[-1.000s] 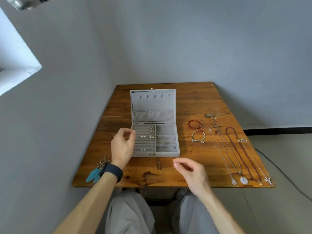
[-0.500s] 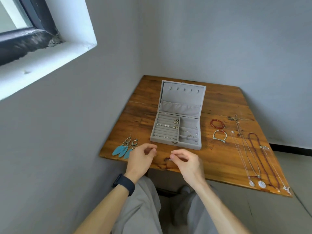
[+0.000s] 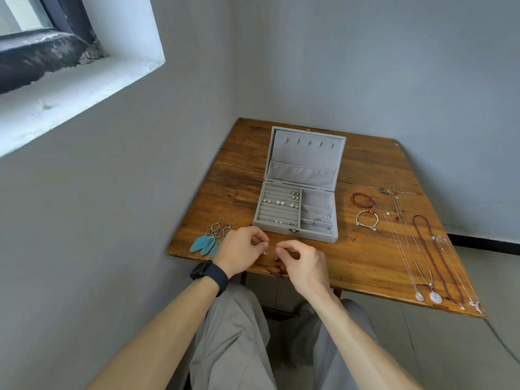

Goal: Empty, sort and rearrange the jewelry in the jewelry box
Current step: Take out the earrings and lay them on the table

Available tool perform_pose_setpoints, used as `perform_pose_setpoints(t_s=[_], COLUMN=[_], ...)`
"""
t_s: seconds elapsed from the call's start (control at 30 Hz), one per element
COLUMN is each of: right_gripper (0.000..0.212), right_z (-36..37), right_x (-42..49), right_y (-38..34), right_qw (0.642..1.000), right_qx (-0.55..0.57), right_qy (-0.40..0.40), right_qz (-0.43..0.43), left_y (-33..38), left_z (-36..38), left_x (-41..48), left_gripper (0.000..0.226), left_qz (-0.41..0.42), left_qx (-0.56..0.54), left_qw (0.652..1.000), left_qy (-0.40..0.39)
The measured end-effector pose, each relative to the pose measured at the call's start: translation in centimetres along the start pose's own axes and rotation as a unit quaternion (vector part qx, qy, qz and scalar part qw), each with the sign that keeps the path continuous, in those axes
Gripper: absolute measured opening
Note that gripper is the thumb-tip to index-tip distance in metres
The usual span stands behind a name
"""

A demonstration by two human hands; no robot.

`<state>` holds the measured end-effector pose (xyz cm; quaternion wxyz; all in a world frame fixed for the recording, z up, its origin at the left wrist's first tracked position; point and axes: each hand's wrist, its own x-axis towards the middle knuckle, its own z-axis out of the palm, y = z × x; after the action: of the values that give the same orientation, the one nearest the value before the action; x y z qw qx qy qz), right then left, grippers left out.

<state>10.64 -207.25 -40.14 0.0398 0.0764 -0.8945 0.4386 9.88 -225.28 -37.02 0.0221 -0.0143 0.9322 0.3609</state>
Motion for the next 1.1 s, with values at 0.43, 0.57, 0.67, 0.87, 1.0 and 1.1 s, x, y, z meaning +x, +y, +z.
perform_pose_setpoints(t_s=[0.43,0.57,0.67,0.87,1.0,1.1], right_gripper=[0.017,0.018,0.02,0.022,0.024,0.022], right_z=[0.5,0.7,0.9,0.9,0.1,-0.3], right_x=[1.9,2.4,2.7,2.8,2.2,1.3], right_y=[-0.1,-0.1,0.1,0.1,0.8,1.4], right_qw=[0.996,0.993,0.992,0.991,0.994,0.993], right_qx=[-0.068,-0.086,-0.096,-0.102,-0.059,-0.057], right_qy=[0.052,0.06,0.069,0.079,0.088,0.099], right_qz=[0.037,0.049,0.054,0.046,0.014,-0.024], left_y=[0.5,0.5,0.5,0.5,0.4,0.3], left_z=[0.5,0.5,0.5,0.6,0.6,0.9], left_x=[2.4,2.9,3.1,3.1,2.6,1.8], left_gripper=[0.014,0.015,0.015,0.018,0.023,0.023], left_qz=[-0.001,-0.007,-0.009,-0.011,-0.014,0.0], left_qx=[0.031,0.032,0.036,0.03,0.02,0.018], left_qw=[1.0,0.999,0.999,0.999,1.0,0.999], left_qy=[-0.001,-0.005,-0.008,-0.003,0.008,0.04])
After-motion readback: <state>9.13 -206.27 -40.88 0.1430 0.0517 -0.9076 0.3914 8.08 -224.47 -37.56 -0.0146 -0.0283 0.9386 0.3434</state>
